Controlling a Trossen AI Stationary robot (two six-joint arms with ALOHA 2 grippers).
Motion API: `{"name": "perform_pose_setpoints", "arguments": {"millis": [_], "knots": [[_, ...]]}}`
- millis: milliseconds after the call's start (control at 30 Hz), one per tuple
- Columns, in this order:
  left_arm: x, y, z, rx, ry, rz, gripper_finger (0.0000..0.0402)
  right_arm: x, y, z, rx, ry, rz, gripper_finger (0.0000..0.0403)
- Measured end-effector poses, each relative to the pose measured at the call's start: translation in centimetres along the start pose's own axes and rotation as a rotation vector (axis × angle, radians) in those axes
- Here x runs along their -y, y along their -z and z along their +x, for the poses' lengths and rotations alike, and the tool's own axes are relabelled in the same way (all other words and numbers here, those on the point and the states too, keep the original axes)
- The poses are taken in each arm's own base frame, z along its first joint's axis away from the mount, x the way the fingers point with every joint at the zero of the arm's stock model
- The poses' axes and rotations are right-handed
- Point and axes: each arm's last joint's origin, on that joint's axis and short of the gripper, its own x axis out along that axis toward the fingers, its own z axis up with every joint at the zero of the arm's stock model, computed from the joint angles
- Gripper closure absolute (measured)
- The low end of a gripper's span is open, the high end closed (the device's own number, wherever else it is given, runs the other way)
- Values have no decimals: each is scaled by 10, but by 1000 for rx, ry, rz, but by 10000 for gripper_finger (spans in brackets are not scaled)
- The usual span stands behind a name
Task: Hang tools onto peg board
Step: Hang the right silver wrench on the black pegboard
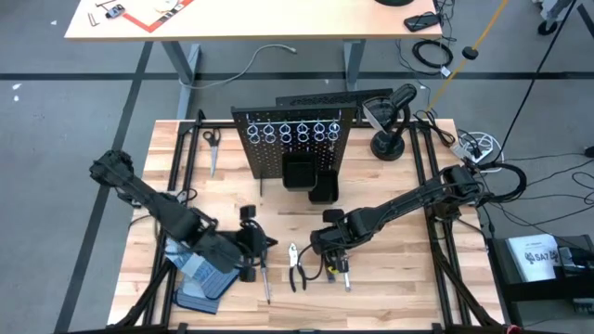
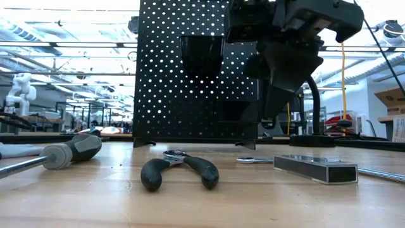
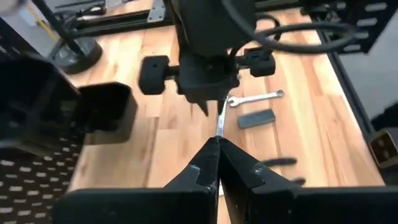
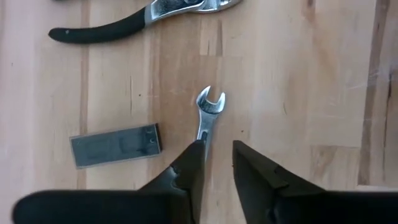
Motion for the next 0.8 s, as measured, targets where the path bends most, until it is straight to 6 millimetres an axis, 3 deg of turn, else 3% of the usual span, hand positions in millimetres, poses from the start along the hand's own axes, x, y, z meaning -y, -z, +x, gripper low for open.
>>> {"name": "perform_pose_setpoints", "arguments": {"millis": [200, 400, 600, 800], "knots": [[14, 29, 41, 56, -4, -46, 385, -1, -3, 3, 25, -6, -36, 292], [28, 49, 73, 53, -7, -73, 384, -2, -2, 25, -20, -2, -18, 291], [37, 58, 93, 46, -18, -129, 384, -3, 0, 49, -59, -10, 6, 291], [38, 62, 97, 29, -22, -161, 384, 2, 1, 64, -96, -5, 56, 293]]}}
